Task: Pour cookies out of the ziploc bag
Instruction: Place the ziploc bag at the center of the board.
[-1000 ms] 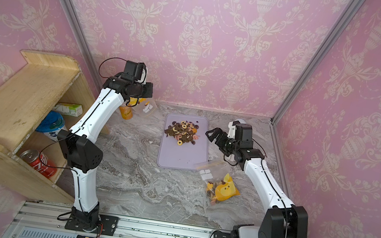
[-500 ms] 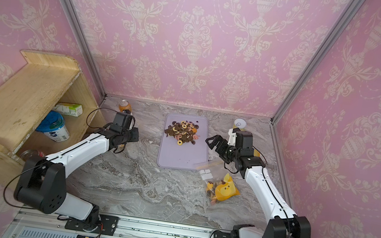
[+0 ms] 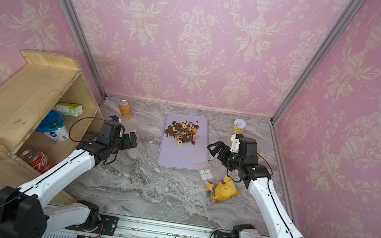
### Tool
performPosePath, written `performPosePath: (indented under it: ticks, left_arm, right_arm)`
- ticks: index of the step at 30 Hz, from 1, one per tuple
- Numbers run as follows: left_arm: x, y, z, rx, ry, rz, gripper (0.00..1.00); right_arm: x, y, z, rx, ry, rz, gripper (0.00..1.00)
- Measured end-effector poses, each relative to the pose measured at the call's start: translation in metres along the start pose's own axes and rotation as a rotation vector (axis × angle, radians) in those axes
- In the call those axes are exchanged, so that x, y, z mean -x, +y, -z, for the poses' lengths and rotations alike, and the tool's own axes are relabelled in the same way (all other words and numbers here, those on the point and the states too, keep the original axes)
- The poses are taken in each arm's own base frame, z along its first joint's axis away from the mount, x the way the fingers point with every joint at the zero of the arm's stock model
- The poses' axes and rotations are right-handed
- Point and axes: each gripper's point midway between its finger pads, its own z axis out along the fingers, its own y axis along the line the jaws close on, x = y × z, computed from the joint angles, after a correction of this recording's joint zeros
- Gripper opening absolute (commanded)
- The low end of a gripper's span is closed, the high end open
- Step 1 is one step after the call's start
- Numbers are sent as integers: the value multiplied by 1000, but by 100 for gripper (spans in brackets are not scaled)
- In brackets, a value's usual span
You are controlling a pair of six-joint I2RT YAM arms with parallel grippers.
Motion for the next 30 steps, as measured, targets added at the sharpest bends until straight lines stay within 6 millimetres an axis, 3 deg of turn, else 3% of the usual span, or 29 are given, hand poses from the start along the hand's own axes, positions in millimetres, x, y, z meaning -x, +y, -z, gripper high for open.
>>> performPosePath:
  ticks: [6, 12, 16, 19, 22, 30]
  left_arm:
    - [1, -30, 22, -142, 25, 36, 99]
    - [-1, -80, 45, -289, 59, -14, 99]
    - [-12, -104, 42, -309, 139, -55, 99]
    - [-17, -110, 35, -268, 174, -86, 99]
    - [-14, -104, 34, -217, 164, -96, 99]
    - [1, -107, 24, -174, 163, -152, 99]
  right_arm:
    - [-19, -10, 35, -73, -6, 23, 100]
    - [-41, -38, 45, -204, 52, 7, 100]
    - [-51, -43, 45, -262, 109, 27, 100]
    - [-48, -34, 41, -311, 148, 91, 100]
    - [-43, -20, 32, -373, 179, 180, 100]
    - [-53, 12, -17, -583, 293, 465, 100]
